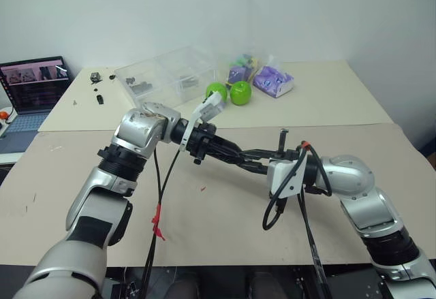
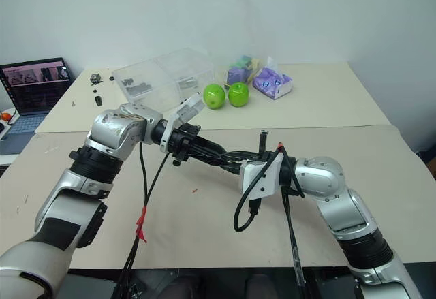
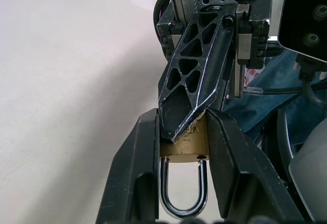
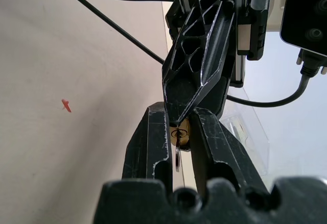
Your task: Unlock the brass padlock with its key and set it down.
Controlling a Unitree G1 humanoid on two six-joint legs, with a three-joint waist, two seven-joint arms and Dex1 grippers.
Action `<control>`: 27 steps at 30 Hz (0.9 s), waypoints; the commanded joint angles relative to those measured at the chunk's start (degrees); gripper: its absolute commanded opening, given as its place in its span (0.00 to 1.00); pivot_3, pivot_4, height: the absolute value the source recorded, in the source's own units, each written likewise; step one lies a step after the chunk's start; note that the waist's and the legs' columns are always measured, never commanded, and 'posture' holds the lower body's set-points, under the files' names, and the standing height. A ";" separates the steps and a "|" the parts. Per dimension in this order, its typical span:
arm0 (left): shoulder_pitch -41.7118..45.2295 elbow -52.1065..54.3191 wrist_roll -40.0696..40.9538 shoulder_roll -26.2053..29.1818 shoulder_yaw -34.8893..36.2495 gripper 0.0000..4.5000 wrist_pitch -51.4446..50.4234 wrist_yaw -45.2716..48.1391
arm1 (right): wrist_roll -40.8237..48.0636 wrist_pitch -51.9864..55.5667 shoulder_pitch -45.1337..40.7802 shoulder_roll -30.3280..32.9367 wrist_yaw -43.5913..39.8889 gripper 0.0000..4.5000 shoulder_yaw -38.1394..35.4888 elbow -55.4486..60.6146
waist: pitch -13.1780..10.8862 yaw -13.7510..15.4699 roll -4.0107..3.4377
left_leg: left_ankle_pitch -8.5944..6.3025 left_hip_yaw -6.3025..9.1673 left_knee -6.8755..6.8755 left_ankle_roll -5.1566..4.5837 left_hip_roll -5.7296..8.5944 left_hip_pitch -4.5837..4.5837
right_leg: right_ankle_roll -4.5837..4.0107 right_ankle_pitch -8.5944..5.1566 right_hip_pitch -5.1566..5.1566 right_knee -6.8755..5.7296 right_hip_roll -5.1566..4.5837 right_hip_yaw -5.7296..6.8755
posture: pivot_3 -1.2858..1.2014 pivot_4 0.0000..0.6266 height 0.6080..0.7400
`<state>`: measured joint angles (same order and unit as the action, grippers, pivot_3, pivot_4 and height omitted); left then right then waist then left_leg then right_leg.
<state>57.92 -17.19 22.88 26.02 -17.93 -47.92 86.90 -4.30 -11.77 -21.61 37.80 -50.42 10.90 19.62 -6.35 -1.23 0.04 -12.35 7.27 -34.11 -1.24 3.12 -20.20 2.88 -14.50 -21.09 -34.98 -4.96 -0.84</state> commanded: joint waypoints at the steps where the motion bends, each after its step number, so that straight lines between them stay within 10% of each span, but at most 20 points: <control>1: 0.92 1.77 0.84 0.12 0.24 0.18 0.77 0.74 | 0.80 -0.71 -1.61 -0.19 1.58 0.03 -1.92 0.74 | 0.00 0.00 0.00 | 0.00 0.00 0.00 0.00 0.00 0.00 | 0.00 0.00 0.00 0.00 0.00 0.00 | 0.52 0.24 1.00; 6: 0.85 1.40 0.40 0.04 0.21 0.18 1.16 0.26 | 0.35 -1.10 -1.78 -0.09 1.77 0.03 -2.05 0.64 | 0.00 -0.01 0.00 | 0.00 0.00 0.00 0.00 0.00 0.00 | 0.00 0.00 0.00 0.00 0.00 0.00 | 0.52 0.24 1.00; 16: 2.69 1.80 2.78 1.16 2.76 0.99 -1.41 0.65 | 0.43 -1.50 -1.82 0.40 1.45 0.03 -1.91 -0.33 | 0.00 -0.04 0.00 | 0.00 0.00 0.00 0.00 0.00 0.00 | 0.00 0.00 0.00 0.00 0.00 0.00 | 0.52 0.24 1.00; 27: 8.19 -6.03 2.16 5.42 8.77 0.99 4.01 -2.95 | 1.03 -2.02 -1.26 1.65 1.81 0.03 -3.81 -4.09 | -0.01 -0.31 0.02 | 0.00 0.01 0.00 0.00 0.00 0.01 | 0.00 0.00 0.00 -0.01 0.00 0.01 | 0.52 0.24 1.00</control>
<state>63.32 -20.51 26.20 30.68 -12.12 -46.20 86.42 -4.35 -12.42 -22.15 38.92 -49.71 9.64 15.15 -6.36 -1.54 0.06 -12.35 7.29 -34.11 -1.24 3.13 -20.19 2.88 -14.50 -21.10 -34.99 -4.96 -0.83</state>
